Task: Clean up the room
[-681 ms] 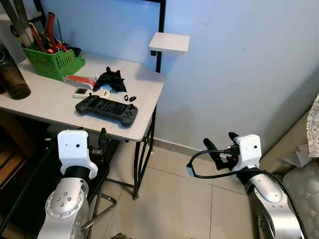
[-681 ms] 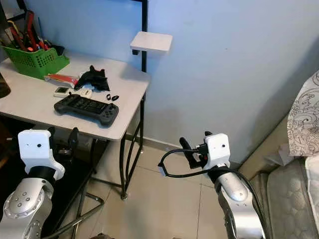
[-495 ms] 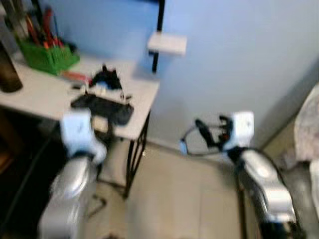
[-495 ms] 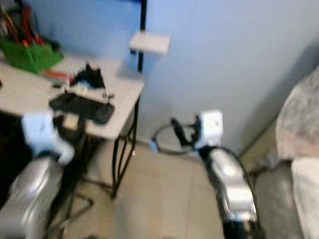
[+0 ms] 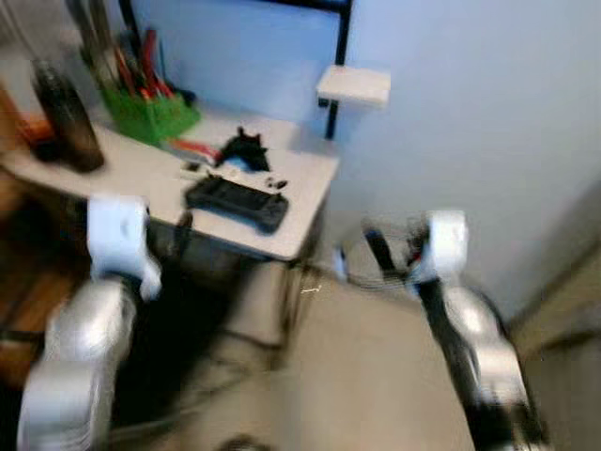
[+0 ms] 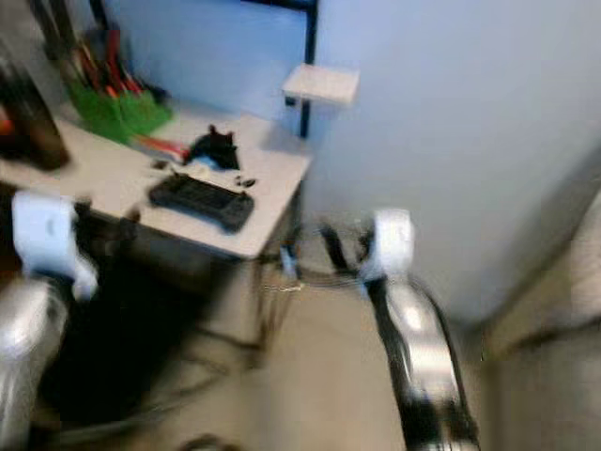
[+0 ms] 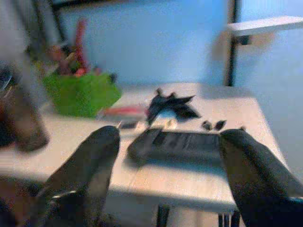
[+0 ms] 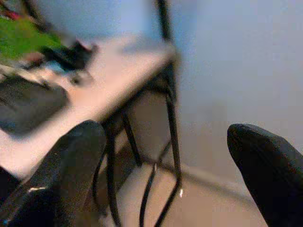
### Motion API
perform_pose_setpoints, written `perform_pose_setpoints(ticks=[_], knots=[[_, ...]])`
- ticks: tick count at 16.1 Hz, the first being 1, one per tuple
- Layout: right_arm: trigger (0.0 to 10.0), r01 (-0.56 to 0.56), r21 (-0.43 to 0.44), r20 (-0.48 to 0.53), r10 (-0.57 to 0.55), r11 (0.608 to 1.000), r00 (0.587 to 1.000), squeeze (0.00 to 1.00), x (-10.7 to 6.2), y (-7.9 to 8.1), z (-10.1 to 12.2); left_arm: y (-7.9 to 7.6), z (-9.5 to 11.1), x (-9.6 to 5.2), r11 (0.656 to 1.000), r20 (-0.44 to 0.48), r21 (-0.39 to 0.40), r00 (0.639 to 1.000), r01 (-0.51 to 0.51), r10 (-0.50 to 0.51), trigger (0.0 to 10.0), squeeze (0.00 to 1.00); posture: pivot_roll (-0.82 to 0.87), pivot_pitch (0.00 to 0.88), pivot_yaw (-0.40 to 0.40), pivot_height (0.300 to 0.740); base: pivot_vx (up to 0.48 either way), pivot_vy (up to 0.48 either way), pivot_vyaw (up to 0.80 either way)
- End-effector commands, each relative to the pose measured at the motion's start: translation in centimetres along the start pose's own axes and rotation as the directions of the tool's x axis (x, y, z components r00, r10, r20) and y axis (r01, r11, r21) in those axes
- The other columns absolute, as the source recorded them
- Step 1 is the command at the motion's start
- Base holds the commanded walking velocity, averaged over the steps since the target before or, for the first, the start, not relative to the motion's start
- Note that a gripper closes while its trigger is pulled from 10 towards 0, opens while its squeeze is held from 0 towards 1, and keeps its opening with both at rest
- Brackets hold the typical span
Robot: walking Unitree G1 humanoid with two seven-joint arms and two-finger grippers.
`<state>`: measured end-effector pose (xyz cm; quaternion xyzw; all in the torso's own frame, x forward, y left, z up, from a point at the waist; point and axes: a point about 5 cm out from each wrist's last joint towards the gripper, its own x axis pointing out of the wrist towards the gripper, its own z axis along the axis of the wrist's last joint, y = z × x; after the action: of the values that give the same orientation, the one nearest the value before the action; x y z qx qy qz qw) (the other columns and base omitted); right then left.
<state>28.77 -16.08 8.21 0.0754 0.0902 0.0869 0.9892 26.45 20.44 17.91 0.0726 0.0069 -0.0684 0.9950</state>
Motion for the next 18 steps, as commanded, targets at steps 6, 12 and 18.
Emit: perform_pose_setpoints(ticks=[6,12,18], knots=[[10.0,-0.027,-0.1,0.059,0.033,0.995,0.998,1.0,-0.7,-0.3,2.4,-2.6,-2.7,-0.3,0.977,0.005,-0.192,0.996,-0.088,0.09,10.0,1.0,0.02,0.0,-0.044,0.732,0.0,0.0,0.0],[10.0,-0.068,-0.193,0.018,0.073,0.979,0.997,0.0,-0.1,0.7,1.6,-2.8,-2.7,-0.1,0.991,0.022,-0.119,0.997,-0.067,0.07,10.0,0.0,0.04,0.0,-0.07,0.732,0.05,-0.059,-0.26],[10.0,-0.104,-0.176,0.025,0.11,0.979,0.994,0.0,-0.8,0.6,0.4,-3.0,-2.9,-0.1,0.982,0.048,-0.185,0.997,-0.049,0.059,10.0,0.0,0.04,0.0,-0.069,0.732,0.176,-0.158,-0.76]])
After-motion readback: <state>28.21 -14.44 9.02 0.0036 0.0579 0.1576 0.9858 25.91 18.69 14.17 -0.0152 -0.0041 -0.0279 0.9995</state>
